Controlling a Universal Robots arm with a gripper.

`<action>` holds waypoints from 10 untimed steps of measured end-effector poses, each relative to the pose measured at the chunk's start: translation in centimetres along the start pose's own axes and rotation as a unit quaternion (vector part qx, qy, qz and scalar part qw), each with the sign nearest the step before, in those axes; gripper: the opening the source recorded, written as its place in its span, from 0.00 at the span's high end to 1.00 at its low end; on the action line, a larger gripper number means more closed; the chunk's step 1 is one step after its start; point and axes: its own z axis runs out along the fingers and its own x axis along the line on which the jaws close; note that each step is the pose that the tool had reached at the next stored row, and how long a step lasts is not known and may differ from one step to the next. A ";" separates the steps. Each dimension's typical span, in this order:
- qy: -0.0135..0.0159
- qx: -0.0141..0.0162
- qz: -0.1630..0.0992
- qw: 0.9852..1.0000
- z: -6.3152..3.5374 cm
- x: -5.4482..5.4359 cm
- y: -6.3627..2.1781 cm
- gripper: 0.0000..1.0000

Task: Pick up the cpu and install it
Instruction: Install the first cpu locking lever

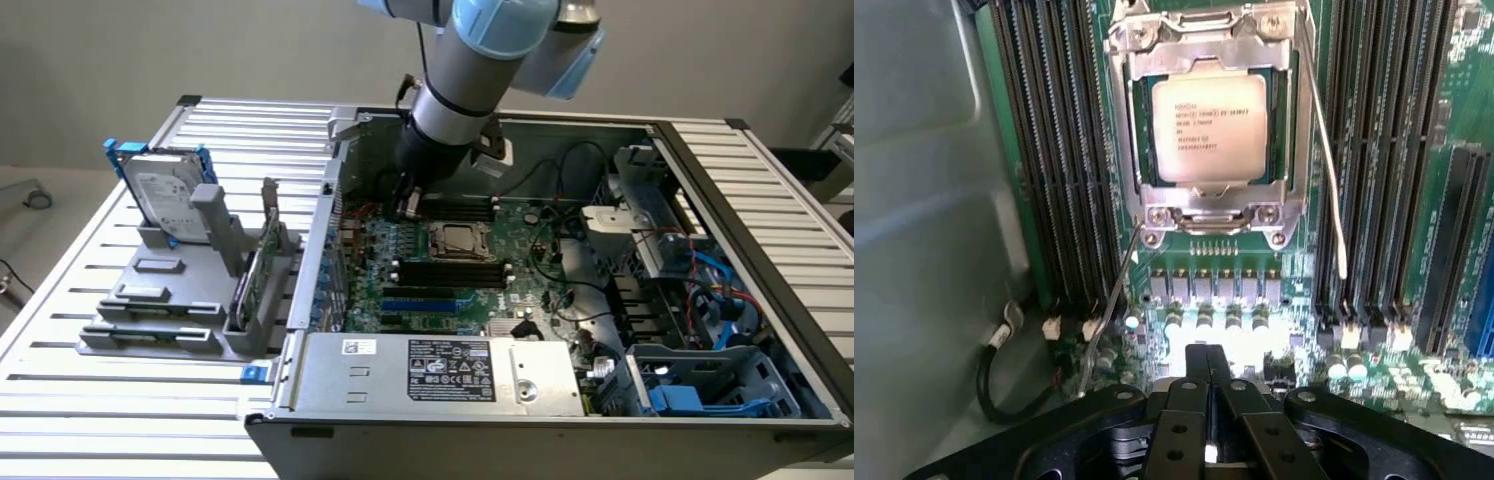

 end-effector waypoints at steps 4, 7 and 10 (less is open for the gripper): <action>0.009 -0.001 0.009 1.000 -0.45 0.1 -0.49 0.89; 0.015 -0.003 0.019 1.000 -0.69 0.1 -0.67 0.89; 0.022 -0.005 0.035 0.999 -0.82 0.1 -0.73 0.89</action>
